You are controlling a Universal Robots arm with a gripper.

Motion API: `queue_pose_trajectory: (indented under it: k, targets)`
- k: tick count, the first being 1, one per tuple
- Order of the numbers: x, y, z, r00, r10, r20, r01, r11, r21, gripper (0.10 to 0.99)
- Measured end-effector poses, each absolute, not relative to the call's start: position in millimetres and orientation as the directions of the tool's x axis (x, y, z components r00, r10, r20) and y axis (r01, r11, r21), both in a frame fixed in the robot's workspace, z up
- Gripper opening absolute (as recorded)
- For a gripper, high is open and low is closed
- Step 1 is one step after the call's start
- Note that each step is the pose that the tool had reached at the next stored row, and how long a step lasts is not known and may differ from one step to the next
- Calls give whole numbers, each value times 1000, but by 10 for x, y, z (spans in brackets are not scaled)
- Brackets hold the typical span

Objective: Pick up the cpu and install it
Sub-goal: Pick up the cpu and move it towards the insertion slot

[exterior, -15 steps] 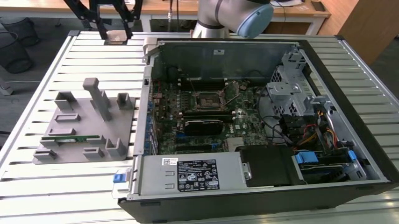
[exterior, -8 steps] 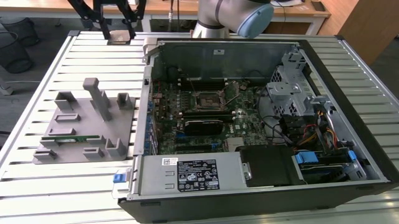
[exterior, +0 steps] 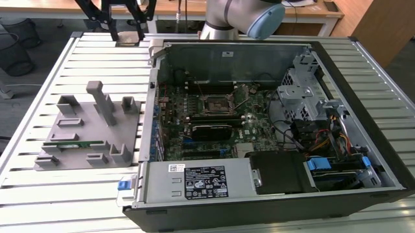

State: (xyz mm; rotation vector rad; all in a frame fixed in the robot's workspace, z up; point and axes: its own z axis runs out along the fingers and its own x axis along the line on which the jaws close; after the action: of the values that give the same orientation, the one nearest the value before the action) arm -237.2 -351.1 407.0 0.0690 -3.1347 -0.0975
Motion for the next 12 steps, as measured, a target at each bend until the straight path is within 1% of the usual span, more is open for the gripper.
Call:
queue_pose_trajectory:
  k: [12]
  targets:
    - [-2267,-3510,4070,-999,-44,3,-44,997,62,529]
